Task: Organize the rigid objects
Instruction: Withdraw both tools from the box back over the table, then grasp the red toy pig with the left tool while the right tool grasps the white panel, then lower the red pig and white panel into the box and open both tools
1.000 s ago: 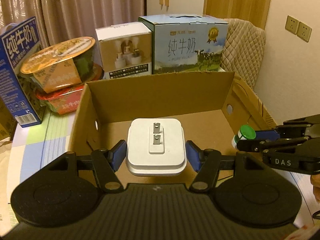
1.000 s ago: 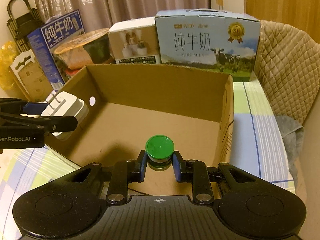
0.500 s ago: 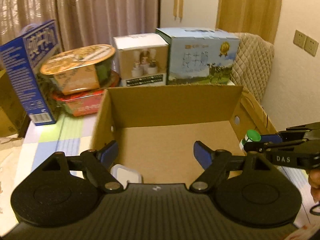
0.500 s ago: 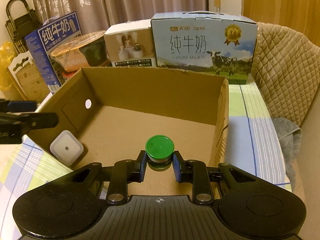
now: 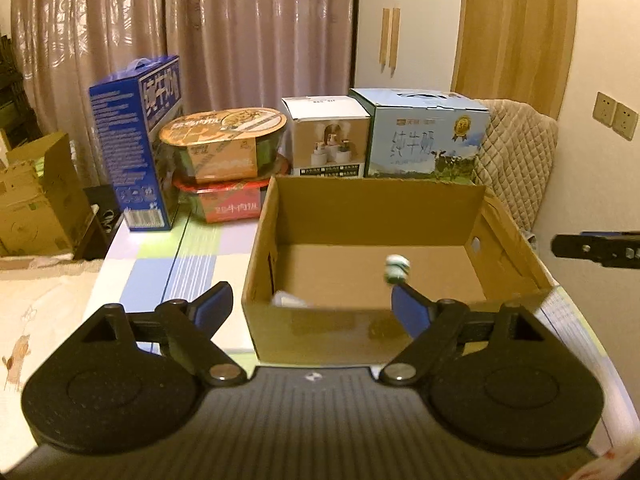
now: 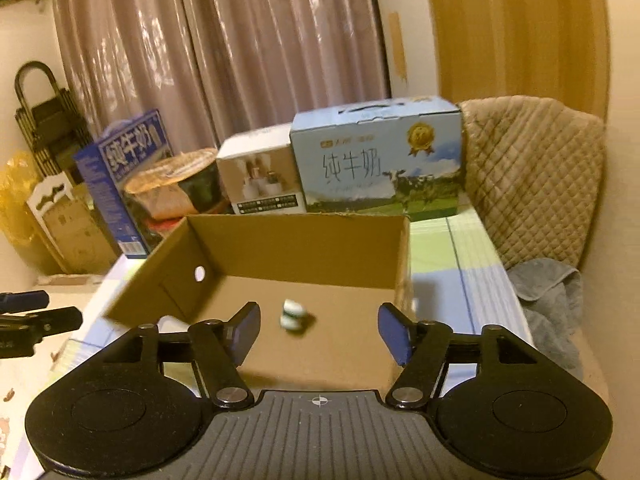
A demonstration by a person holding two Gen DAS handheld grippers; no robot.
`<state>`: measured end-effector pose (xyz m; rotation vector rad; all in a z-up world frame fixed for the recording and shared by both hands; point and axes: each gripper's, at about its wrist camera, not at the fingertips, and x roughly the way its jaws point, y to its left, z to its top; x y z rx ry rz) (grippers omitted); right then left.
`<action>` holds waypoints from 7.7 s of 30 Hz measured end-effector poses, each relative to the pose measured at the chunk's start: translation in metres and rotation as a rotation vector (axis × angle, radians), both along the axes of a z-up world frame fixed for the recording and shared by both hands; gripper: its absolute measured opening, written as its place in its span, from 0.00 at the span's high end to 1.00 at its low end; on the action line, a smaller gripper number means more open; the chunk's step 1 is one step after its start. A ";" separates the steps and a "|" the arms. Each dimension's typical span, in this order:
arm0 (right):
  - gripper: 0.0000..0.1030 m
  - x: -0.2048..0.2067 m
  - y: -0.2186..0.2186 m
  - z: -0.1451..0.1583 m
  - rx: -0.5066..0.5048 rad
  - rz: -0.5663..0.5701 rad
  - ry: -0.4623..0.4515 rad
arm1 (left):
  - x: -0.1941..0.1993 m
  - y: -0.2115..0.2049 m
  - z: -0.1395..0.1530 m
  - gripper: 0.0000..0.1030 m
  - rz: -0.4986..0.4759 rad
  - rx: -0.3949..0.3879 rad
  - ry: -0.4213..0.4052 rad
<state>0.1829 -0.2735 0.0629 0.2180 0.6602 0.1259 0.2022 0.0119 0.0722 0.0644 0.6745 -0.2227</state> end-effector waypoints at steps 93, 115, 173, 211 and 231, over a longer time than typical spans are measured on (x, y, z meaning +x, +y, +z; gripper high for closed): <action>0.18 -0.035 0.088 -0.141 -0.564 0.873 0.153 | -0.049 -0.045 -0.165 0.13 -0.594 0.245 0.178; 0.17 -0.030 0.098 -0.157 -0.576 0.826 0.212 | -0.051 -0.041 -0.164 0.21 -0.591 0.202 0.150; 0.17 -0.104 0.036 -0.103 -0.194 0.234 0.210 | -0.079 -0.027 -0.109 0.38 -0.158 -0.009 0.297; 0.17 0.113 0.041 -0.046 -0.211 0.175 0.149 | 0.135 -0.063 -0.049 0.38 -0.188 0.078 0.211; 0.17 0.130 0.045 -0.085 -0.244 0.199 0.206 | 0.155 -0.065 -0.079 0.28 -0.174 0.050 0.209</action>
